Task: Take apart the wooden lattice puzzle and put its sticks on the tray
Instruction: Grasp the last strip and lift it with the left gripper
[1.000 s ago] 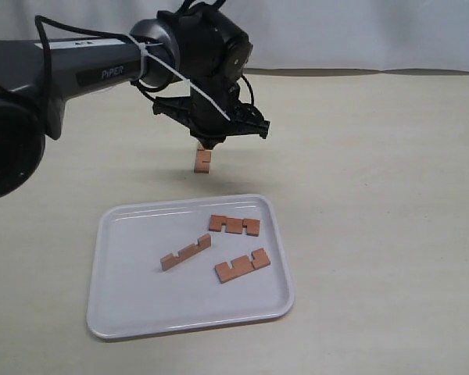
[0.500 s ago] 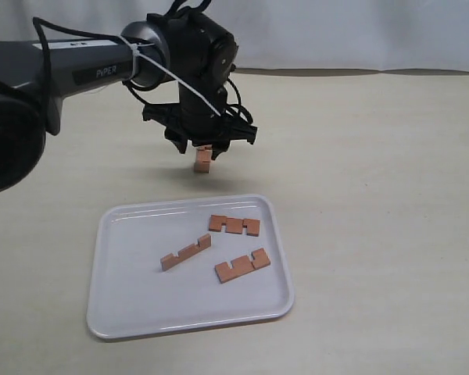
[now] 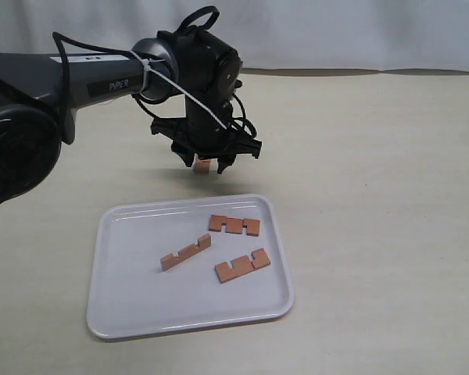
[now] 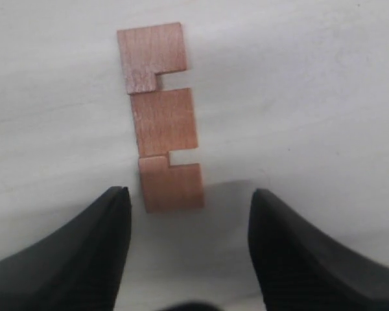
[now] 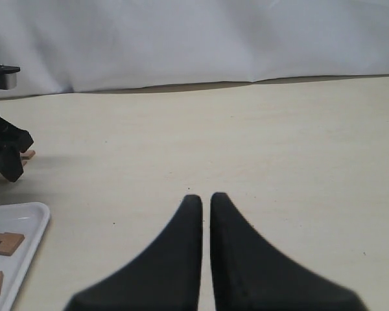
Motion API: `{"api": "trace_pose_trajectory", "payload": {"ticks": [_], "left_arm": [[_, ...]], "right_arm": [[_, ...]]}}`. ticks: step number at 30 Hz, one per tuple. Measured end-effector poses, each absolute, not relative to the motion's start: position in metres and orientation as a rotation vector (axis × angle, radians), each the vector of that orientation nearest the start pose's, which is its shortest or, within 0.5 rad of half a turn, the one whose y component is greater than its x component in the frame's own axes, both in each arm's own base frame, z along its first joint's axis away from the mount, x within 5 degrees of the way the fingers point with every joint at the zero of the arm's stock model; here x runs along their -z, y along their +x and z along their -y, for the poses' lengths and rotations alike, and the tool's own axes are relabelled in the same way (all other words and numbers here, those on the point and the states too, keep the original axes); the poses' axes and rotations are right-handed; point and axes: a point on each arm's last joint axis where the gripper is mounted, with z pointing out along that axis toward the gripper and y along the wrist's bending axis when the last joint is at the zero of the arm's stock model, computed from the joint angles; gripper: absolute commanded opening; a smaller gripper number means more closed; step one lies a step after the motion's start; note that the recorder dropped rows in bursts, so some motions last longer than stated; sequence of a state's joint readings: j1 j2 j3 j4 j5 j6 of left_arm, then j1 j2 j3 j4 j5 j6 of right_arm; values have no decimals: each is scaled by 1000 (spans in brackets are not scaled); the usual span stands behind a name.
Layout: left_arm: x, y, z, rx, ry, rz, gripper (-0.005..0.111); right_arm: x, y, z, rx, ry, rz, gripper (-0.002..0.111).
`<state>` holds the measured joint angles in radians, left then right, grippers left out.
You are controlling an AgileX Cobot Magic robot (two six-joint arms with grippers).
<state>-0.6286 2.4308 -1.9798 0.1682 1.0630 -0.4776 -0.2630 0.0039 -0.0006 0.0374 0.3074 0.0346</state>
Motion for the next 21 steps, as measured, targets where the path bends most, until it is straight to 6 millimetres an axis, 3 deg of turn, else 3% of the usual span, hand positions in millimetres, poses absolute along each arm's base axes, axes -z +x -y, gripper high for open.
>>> {"api": "trace_pose_trajectory", "payload": {"ticks": [11, 21], "left_arm": [[-120, 412, 274, -76, 303, -2930, 52], [-108, 412, 274, -86, 309, -2952, 52]], "right_arm": [[-185, 53, 13, 128, 290, -1772, 4], [-185, 53, 13, 128, 290, -1772, 4]]}}
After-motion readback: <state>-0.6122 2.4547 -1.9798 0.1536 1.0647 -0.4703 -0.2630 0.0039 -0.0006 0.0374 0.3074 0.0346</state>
